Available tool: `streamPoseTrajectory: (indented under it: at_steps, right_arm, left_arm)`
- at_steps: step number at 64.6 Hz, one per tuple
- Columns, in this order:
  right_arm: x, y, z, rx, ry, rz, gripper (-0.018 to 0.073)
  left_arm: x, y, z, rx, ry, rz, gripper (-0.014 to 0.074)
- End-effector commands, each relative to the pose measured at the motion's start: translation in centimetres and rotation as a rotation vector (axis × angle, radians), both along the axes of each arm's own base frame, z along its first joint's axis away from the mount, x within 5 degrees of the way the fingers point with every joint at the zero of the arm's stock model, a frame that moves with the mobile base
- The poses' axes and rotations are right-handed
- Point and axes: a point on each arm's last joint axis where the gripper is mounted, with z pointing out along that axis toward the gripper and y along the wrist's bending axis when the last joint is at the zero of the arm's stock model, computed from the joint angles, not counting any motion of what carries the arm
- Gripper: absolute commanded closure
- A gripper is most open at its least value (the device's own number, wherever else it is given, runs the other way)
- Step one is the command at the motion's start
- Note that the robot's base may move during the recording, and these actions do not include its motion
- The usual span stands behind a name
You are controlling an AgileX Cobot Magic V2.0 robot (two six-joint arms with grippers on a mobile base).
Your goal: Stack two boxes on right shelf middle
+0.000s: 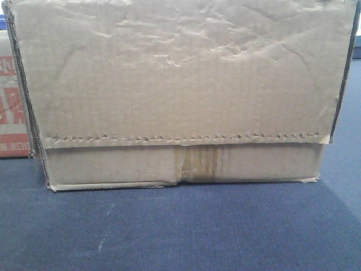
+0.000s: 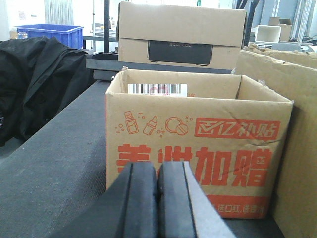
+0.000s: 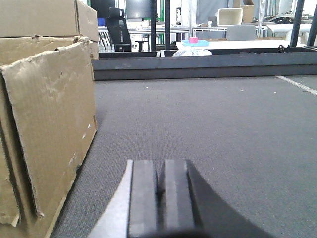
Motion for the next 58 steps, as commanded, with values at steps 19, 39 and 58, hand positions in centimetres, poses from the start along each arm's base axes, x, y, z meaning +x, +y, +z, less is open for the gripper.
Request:
streamPoseTrajectory:
  at_steps: [19, 39, 58]
  right_arm:
    - [-0.1, 0.0, 0.5, -0.002, -0.062, -0.003, 0.0715]
    - [-0.5, -0.1, 3.0, 0.001, -0.197, -0.008, 0.0715]
    - [-3.2, 0.0, 13.6, 0.002, -0.309, 0.003, 0.0706]
  left_arm:
    - [-0.1, -0.1, 0.9, 0.005, -0.099, -0.008, 0.0708]
    - [-0.9, -0.2, 4.3, 0.014, -0.312, -0.016, 0.0708]
    - [-2.8, -0.1, 15.9, 0.01, -0.28, 0.003, 0.0673]
